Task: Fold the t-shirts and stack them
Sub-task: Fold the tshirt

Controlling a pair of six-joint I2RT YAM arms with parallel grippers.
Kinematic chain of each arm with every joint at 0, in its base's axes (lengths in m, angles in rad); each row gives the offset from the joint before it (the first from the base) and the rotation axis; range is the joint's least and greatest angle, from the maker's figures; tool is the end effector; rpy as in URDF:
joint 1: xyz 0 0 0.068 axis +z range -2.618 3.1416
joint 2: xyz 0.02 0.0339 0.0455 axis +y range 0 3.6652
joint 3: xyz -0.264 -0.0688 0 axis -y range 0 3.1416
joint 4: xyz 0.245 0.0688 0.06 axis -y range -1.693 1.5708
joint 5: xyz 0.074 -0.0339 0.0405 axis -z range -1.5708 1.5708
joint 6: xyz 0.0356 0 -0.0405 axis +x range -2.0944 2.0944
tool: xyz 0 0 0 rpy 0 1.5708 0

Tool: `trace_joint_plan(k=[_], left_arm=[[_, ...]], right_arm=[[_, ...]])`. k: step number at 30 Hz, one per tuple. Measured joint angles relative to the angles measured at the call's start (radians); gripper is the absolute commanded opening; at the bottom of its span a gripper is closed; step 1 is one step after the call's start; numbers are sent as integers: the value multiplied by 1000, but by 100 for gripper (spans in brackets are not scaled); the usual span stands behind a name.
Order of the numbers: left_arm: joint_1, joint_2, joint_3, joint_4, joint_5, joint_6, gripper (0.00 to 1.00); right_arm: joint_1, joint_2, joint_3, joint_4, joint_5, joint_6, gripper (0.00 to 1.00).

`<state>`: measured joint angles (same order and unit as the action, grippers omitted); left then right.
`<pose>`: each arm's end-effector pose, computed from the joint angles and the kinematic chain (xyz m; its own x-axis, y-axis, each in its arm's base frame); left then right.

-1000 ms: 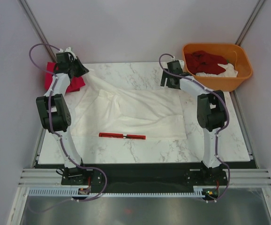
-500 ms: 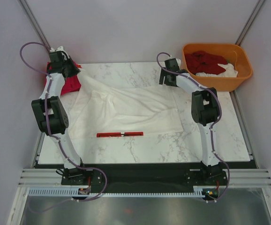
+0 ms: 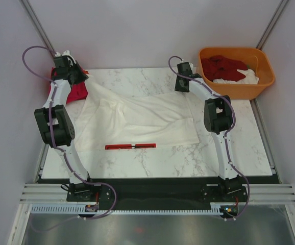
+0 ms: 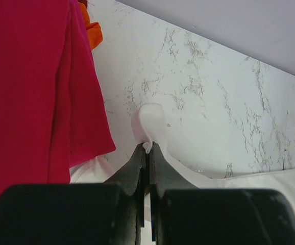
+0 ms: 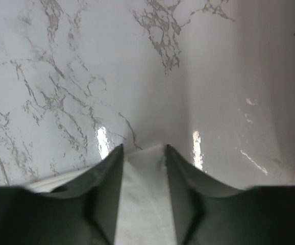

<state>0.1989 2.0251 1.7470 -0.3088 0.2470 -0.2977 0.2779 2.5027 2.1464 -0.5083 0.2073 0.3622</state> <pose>0.4706 0.0860 0.2811 -0.5213 -0.3952 -0.7563 -0.1516 0.9151 -0.3737 0.5339 0.1447 0.1589 -0.7338 0.1512 -0.6623 0.1283 0.9882 0.0835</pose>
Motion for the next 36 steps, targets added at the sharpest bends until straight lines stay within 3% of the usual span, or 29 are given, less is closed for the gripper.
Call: trace_joint_plan(k=[5,16,24,29,36], left_arm=[[0,0,0,0,19,0,2],[-44,126,145,3,205,3,2],[-129,171,232,5,294,33,2],[-132,131,185,5,303,64,2],[-120,-41,2,-3,241,114,2]], right_arm=[[2,0,-7,0,-10,11,0],[4,-19,-29,9,16,15,0],[6,-191,-150,18,101,9,0],[1,-304,-225,59,116,8,0],[-14,-415,-366,108,114,8,0]])
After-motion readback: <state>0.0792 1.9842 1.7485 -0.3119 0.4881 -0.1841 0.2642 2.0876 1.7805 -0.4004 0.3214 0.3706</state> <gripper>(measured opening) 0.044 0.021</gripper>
